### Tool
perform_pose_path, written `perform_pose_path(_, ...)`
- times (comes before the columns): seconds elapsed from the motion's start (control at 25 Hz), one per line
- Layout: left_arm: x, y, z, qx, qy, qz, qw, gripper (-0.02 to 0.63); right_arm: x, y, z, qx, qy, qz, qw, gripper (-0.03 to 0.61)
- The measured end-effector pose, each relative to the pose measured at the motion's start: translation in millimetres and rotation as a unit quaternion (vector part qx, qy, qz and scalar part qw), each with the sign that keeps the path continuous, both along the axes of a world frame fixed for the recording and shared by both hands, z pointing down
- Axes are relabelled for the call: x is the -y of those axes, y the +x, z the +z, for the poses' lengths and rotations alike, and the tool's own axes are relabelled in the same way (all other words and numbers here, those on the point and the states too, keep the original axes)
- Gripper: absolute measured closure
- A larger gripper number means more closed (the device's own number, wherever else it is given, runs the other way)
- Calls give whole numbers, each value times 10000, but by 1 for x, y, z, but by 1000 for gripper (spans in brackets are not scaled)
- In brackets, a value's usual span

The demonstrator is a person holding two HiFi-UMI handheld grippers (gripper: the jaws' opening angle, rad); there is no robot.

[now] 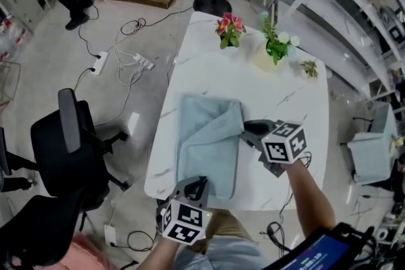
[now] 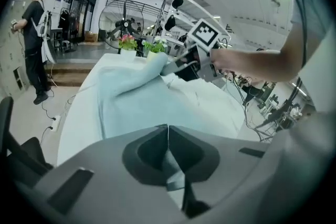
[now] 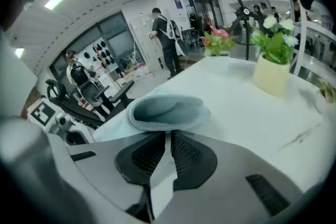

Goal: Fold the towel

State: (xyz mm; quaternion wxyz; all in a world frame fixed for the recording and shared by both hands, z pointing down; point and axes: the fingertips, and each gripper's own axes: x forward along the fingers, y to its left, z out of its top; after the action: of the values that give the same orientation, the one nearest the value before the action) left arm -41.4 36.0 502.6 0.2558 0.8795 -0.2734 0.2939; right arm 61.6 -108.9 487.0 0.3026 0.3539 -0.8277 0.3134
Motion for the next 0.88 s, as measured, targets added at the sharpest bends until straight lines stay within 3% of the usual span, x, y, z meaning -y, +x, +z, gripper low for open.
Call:
perform_pose_path(0.2,-2,-3,6,-74,-299,-204,9993,603,56,-62,-27,243,346,-869,9953,522)
perform_pose_path(0.44,0,-5,6,-197,-363,-259,9988,603,97,-127,15,-35,144,-1794,9837,520)
perform_pose_path(0.6,3,-7,8,-296,-419,-378,9980,603,101,-140,30,-179,116,-2182,9757,525)
perform_pose_path(0.76,4,-7,9,-351,-460,-405,9975,603,111,-136,-13,7,758,-2268,9710,509)
perform_pose_path(0.88,3,-6,8,-392,-486,-417,9972,603,118,-123,-3,-308,732,-2279,9704,394)
